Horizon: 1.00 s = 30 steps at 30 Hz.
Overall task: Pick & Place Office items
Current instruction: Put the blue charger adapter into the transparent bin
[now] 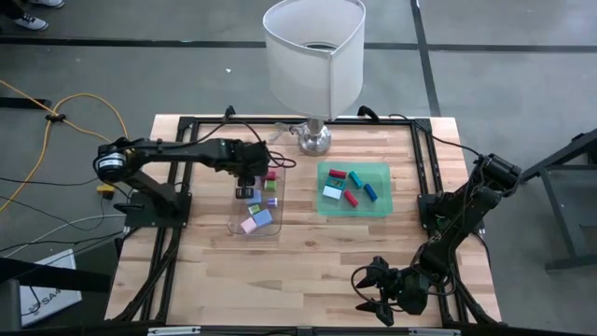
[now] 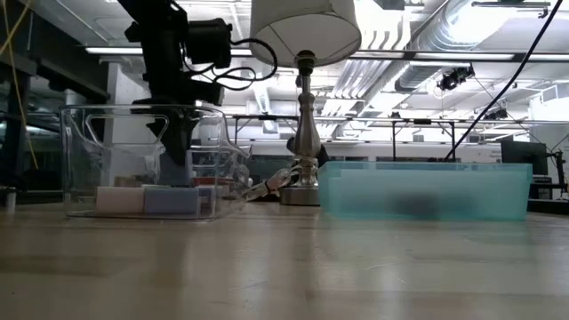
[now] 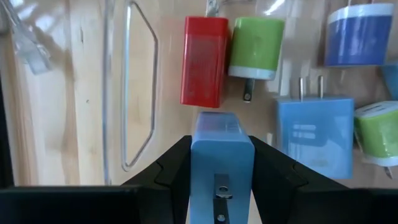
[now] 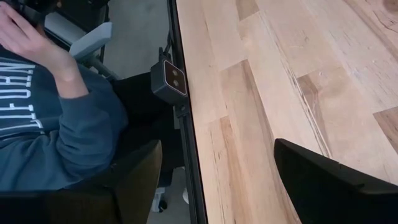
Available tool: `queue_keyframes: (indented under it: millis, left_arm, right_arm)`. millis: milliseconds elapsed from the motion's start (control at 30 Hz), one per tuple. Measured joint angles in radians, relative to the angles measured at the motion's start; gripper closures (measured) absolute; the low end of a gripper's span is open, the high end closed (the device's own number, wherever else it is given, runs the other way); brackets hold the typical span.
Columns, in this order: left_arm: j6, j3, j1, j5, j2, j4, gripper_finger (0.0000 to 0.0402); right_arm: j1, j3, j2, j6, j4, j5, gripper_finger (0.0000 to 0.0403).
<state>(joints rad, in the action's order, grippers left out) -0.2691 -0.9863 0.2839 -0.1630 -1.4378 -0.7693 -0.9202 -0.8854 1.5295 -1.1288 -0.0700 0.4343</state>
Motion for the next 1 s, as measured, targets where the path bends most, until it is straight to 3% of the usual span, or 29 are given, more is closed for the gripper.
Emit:
queue_keyframes:
  millis: [700, 1000]
  left_arm:
    - [0.008, 0.000, 0.017, 0.018, -0.031, 0.000, 0.0274]
    - [0.008, 0.000, 0.017, 0.027, -0.031, 0.000, 0.0234]
  right_arm:
    - [0.000, 0.000, 0.000, 0.000, 0.000, 0.000, 0.0105]
    - [0.000, 0.000, 0.000, 0.000, 0.000, 0.000, 0.0105]
